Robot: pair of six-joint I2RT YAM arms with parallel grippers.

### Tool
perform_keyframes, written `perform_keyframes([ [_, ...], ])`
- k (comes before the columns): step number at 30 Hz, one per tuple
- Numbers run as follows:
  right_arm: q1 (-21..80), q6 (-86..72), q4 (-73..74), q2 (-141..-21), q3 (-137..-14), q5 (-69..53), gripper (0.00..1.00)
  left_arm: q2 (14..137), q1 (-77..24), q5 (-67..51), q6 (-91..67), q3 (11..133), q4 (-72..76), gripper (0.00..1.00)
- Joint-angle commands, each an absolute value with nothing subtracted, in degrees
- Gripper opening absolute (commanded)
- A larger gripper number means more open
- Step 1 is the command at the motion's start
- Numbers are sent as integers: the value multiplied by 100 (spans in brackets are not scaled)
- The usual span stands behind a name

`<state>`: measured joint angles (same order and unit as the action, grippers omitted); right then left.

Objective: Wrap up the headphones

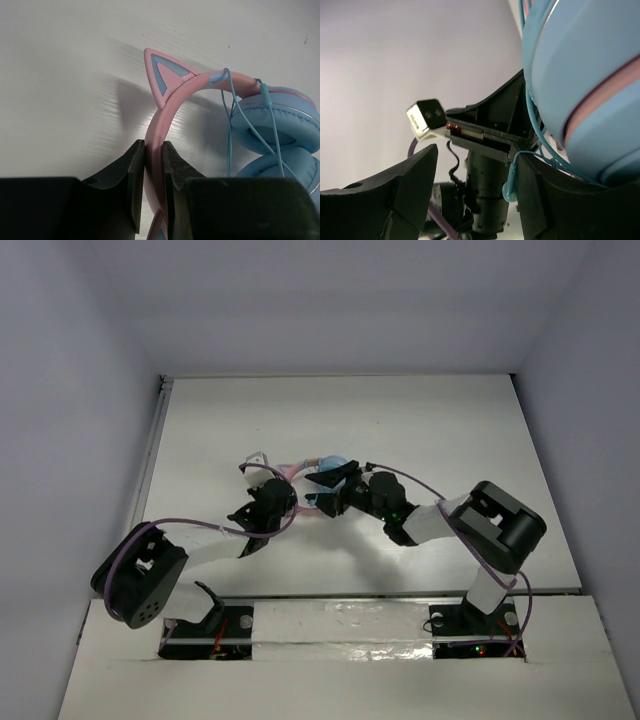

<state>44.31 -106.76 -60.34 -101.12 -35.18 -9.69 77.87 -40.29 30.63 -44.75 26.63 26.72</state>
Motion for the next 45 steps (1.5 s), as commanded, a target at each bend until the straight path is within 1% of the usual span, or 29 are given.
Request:
perform_keyframes([
  [1,4377,-10026,-4746,-9521,-4164,-836,66,7427,-4315,3023,-4386,2812,3015,0],
  [2,4377,-9793,-4172,-9092,-4418,-600,67,7418,-4315,3041,-4368,2804,3006,0],
  [4,4377,-9442,-4070,-8651,-4290,-345,67,7383,-4315,3041,-4385,2751,3023,0],
  [5,4464,-9109,-3599,-8387,-4533,-38,68,7374,-4315,3032,-4386,2707,3076,0],
  [6,4465,-8784,-2403,-8028,-4735,443,69,7374,-4315,2980,-4394,2681,3137,0],
  [7,4465,-8467,-2138,-7990,-4807,753,74,7383,-4315,2953,-4412,2681,3146,0],
  [9,4132,-8316,-2127,-8172,-4955,285,78,7400,-4315,2857,-4430,2698,3181,0],
  [11,4131,-7894,-1567,-8533,-5333,132,78,7366,-4315,2804,-4412,2689,3199,0],
  [12,4183,-7866,-1721,-8595,-5335,-103,78,7365,-4315,2760,-4377,2716,3147,0],
  [14,4184,-7963,-1880,-8553,-5195,-273,74,7304,-4315,2742,-4368,2725,3094,0],
  [15,4236,-7867,-1559,-8456,-5177,-46,68,7269,-4315,2733,-4368,2681,3120,0],
  [16,4236,-7675,-1251,-8403,-5325,217,42,7242,-4315,2725,-4359,2663,3129,0],
  [17,4236,-7586,-1004,-8455,-5413,385,8,7216,-4315,2725,-4368,2646,3138,0],
  [18,4236,-7481,-645,-8507,-5510,387,0,7233,-4315,2699,-4359,2654,3138,0],
  [19,4323,-7279,-520,-8560,-5606,352,0,7260,-4315,2690,-4359,2672,3155,0],
  [20,4420,-7269,-423,-8665,-5729,395,4,7373,-4315,2663,-4359,2698,3190,0],
  [21,4517,-7277,-439,-8701,-5722,422,15,7461,-4315,2620,-4368,2742,3190,0],
  [22,4692,-7425,-500,-8710,-5696,431,42,7671,-4315,2602,-4403,2881,3190,0],
  [23,4763,-7514,-588,-8710,-5582,535,54,7786,-4315,2602,-4464,2970,3130,0],
  [25,4825,-7681,-616,-8710,-5563,676,72,7953,-4368,2523,-4526,3084,3312,0],
  [29,4878,-7595,252,-8920,-6080,1317,72,8296,-4430,2330,-4711,3190,3550,0],
  [32,4878,-7270,1062,-9307,-6827,1249,75,8332,-4430,2215,-4781,3173,3691,0],
  [33,4878,-7199,1351,-9369,-6968,1265,72,8297,-4430,2180,-4781,3155,3735,0],
  [34,4878,-7303,1293,-9387,-6918,1222,34,8271,-4430,2154,-4781,3129,3753,0],
  [35,4774,-7417,1170,-9378,-6778,891,0,8201,-4430,2127,-4781,3103,3770,0],
  [39,4685,-7637,872,-9290,-6592,792,0,7911,-4430,2171,-4808,2918,3779,0],
  [40,4685,-7699,827,-9247,-6540,782,12,7849,-4430,2188,-4808,2848,3762,0],
  [43,4685,-7673,896,-9053,-6583,1055,76,7647,-4430,2312,-4816,2760,3735,0],
  [45,4868,-7594,1149,-8869,-6758,1580,92,7655,-4430,2285,-4825,2768,3683,0],
])
